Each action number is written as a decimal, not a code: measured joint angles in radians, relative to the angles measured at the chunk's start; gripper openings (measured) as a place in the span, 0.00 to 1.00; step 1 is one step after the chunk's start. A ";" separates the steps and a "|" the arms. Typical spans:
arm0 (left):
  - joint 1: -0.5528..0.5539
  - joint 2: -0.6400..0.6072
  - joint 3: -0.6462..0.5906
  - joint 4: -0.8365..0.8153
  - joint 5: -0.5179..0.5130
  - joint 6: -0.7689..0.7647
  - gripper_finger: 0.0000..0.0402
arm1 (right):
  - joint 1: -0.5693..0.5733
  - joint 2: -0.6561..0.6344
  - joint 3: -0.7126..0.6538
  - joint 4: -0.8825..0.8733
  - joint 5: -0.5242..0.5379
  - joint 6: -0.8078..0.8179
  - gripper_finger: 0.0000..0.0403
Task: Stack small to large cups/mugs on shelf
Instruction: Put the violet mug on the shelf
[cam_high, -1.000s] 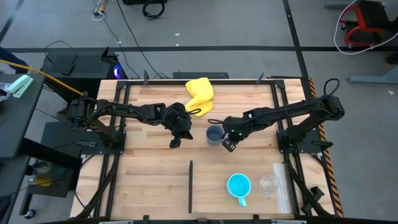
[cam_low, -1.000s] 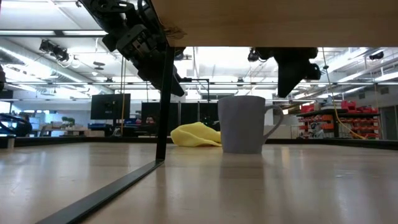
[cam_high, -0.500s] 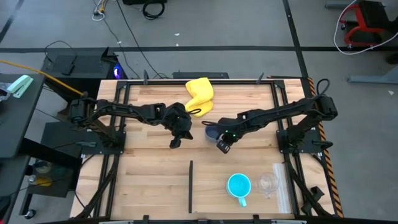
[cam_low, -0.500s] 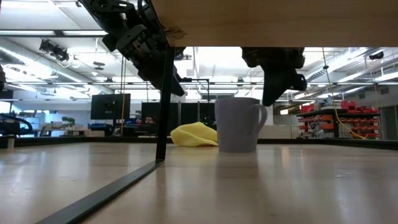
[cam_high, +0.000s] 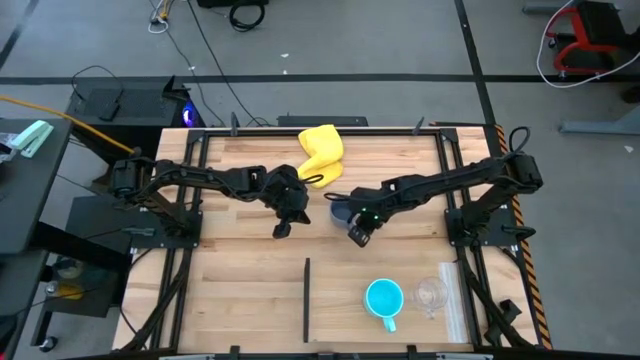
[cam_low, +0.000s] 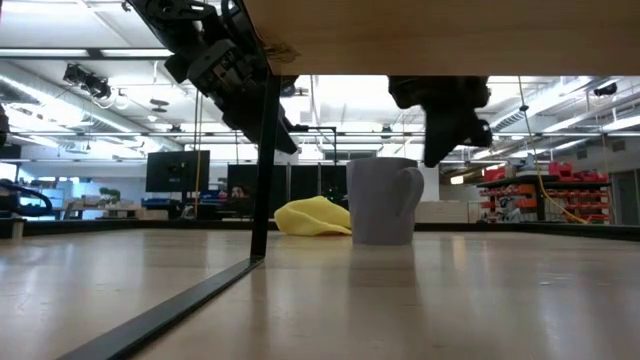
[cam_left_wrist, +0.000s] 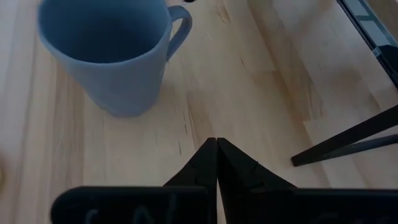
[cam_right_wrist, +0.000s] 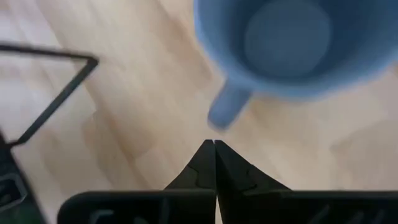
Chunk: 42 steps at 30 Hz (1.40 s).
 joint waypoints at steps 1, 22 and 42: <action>0.000 0.000 0.000 0.004 0.000 0.000 0.03 | 0.000 -0.005 0.000 -0.017 -0.017 0.010 0.01; 0.059 0.081 0.528 -0.463 -0.131 -0.046 0.21 | -0.001 -0.254 0.000 -0.324 0.194 -0.014 0.11; 0.102 0.493 0.857 -0.702 0.019 -0.051 0.40 | -0.001 -0.332 0.000 -0.362 0.296 -0.124 0.17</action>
